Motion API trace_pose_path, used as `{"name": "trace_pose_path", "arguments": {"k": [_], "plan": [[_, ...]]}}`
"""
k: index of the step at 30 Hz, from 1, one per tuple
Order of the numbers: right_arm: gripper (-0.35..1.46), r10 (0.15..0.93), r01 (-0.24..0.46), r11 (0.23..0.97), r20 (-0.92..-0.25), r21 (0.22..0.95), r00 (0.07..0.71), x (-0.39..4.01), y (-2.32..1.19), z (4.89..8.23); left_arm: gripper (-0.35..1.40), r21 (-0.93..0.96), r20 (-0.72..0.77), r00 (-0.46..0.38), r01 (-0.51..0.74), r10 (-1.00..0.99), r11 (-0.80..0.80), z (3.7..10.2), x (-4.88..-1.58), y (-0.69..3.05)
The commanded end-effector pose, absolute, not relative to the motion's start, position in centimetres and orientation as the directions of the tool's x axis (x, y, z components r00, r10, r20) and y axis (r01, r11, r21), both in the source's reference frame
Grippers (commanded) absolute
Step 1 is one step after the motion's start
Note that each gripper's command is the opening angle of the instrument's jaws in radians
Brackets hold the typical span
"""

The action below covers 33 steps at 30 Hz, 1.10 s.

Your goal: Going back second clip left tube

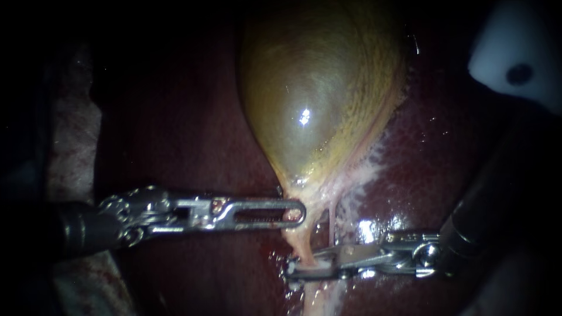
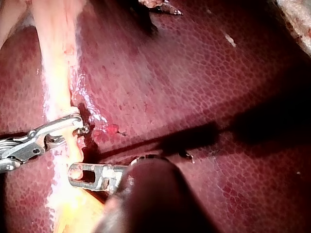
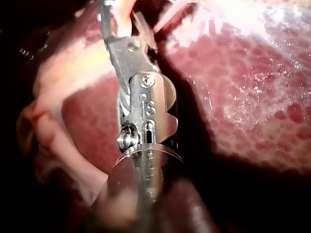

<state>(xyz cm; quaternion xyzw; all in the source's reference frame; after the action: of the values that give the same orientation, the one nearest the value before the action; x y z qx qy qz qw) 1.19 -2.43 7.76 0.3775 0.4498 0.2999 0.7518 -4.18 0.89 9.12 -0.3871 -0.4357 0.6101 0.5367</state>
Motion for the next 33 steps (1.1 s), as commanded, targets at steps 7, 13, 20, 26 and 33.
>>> {"name": "trace_pose_path", "arguments": {"k": [7,13,20,26,33], "plan": [[0.42,0.794,-0.114,0.530,-0.445,0.840,0.414,1.20,-2.43,7.75,-0.35,-0.947,-0.005,-0.125,-0.318,0.992,-0.044,9.12,-4.18,0.89],[0.46,0.788,-0.108,0.539,-0.455,0.835,0.414,1.19,-2.43,7.73,-0.35,-0.947,-0.005,-0.125,-0.318,0.992,-0.044,9.12,-4.18,0.89],[0.52,0.783,-0.103,0.547,-0.465,0.830,0.414,1.20,-2.43,7.72,-0.35,-0.947,-0.005,-0.124,-0.318,0.992,-0.045,9.12,-4.18,0.88],[0.53,0.784,-0.095,0.551,-0.475,0.829,0.400,1.21,-2.42,7.69,-0.35,-0.947,-0.005,-0.124,-0.318,0.992,-0.045,9.13,-4.19,0.88],[0.56,0.787,-0.080,0.558,-0.496,0.826,0.365,1.29,-2.42,7.65,-0.35,-0.947,-0.006,-0.125,-0.318,0.992,-0.045,9.14,-4.18,0.88]]}}
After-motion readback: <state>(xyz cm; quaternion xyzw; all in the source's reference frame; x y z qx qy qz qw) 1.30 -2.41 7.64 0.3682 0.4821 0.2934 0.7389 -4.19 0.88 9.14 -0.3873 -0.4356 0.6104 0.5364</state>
